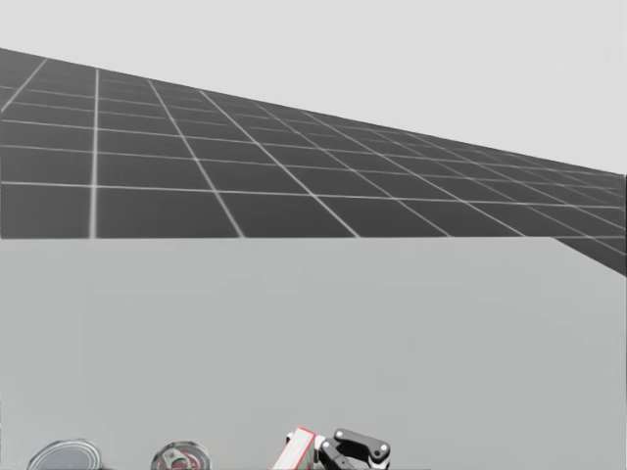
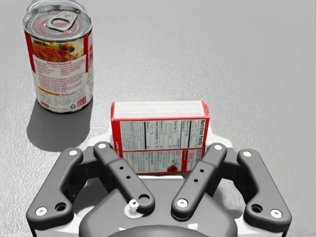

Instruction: Lift the gelatin box off the table.

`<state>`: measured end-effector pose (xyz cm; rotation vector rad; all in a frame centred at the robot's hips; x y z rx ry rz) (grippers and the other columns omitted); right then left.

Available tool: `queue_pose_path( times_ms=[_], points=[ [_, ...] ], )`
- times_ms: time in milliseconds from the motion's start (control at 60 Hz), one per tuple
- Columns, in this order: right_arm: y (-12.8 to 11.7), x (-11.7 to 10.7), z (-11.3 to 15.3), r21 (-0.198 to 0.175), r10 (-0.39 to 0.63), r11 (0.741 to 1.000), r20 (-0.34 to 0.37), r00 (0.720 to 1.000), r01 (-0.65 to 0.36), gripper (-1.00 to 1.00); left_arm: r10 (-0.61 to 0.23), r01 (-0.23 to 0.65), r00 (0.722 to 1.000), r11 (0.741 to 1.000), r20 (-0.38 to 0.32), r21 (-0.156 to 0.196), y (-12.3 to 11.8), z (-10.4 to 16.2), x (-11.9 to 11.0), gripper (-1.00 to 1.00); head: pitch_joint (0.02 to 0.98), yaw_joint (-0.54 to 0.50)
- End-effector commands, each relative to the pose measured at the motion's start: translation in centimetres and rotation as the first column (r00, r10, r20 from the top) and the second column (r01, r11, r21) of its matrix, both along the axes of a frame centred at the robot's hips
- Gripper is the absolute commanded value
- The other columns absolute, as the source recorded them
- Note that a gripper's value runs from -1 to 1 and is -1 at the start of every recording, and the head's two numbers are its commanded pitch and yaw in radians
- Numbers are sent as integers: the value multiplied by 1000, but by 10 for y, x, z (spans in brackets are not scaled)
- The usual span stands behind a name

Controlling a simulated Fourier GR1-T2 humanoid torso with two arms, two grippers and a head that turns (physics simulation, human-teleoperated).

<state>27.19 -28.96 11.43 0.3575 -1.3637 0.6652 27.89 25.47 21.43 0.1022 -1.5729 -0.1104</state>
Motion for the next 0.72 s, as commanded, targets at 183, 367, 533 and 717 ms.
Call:
queue_pose_path(
  times_ms=[183, 367, 533, 717],
  points=[
    [1, -11, 43, -67, -193, 978, 101, 976, 200, 1000, 0, 0, 1000, 1000, -1, -1, 0, 0, 0, -1000, 437, -452],
    [8, -17, 99, -60, -220, 970, 194, 956, 235, 1000, -1, 1, 1000, 1000, 2, -5, 1, 0, 0, -1000, 431, -450],
    [10, -23, 149, -25, -249, 963, 302, 920, 269, 1000, 0, 1, 1000, 1000, 5, -7, 1, 1, 0, -1000, 421, -448],
    [15, -33, 200, 34, -274, 957, 421, 865, 287, 1000, -2, 2, 1000, 1000, 7, -9, 2, 2, 0, -1000, 404, -450]
  ],
)
